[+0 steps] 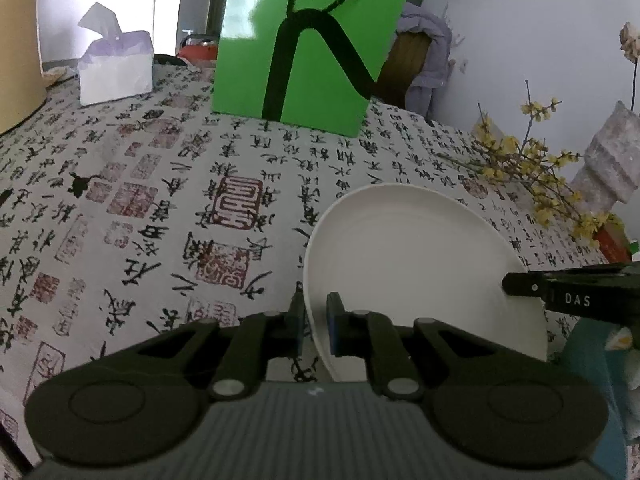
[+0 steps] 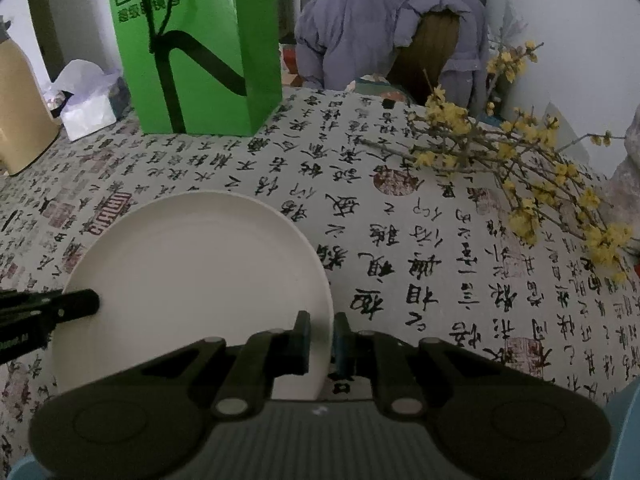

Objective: Organize plates and bowls
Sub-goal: 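Lift the cream plate off the table with both grippers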

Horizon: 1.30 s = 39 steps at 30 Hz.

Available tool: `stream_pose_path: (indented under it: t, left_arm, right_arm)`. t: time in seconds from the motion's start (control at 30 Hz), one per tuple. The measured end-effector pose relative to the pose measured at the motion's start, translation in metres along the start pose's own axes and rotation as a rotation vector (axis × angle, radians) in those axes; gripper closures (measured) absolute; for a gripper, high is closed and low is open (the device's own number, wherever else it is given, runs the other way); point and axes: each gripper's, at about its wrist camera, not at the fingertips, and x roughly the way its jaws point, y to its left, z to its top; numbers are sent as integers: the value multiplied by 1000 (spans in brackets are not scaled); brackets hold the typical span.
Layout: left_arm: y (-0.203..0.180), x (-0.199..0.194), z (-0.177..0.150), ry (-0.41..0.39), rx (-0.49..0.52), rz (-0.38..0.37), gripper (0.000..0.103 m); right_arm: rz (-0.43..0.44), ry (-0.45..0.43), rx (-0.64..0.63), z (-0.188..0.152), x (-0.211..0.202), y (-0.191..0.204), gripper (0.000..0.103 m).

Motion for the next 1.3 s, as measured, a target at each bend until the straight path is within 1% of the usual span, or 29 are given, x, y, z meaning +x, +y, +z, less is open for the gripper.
stream_pose_path:
  t: [0.43, 0.7, 0.83, 1.0, 1.03, 1.1, 1.2, 1.3]
  left_arm:
    - [8, -2, 4, -12, -32, 14, 92]
    - [11, 4, 3, 10, -53, 19, 91]
    - [13, 3, 5, 47, -71, 9, 89]
    - [8, 0, 3, 61, -50, 48, 86]
    - [7, 0, 3, 60, -45, 51, 86]
    - [5, 0, 2, 52, -34, 53, 91]
    - [3, -1, 0, 42, -36, 66, 91]
    - [5, 0, 1, 44, -46, 61, 91]
  right_arm:
    - [3, -11, -14, 5, 3, 10, 92]
    - [13, 30, 0, 9, 10, 9, 92]
    - [23, 48, -6, 7, 9, 6, 88]
    - [34, 47, -25, 4, 6, 6, 88]
    - [37, 44, -30, 3, 6, 7, 91]
    - [35, 39, -35, 2, 5, 9, 91]
    - [44, 30, -15, 3, 5, 7, 92]
    - [48, 18, -9, 2, 2, 7, 93]
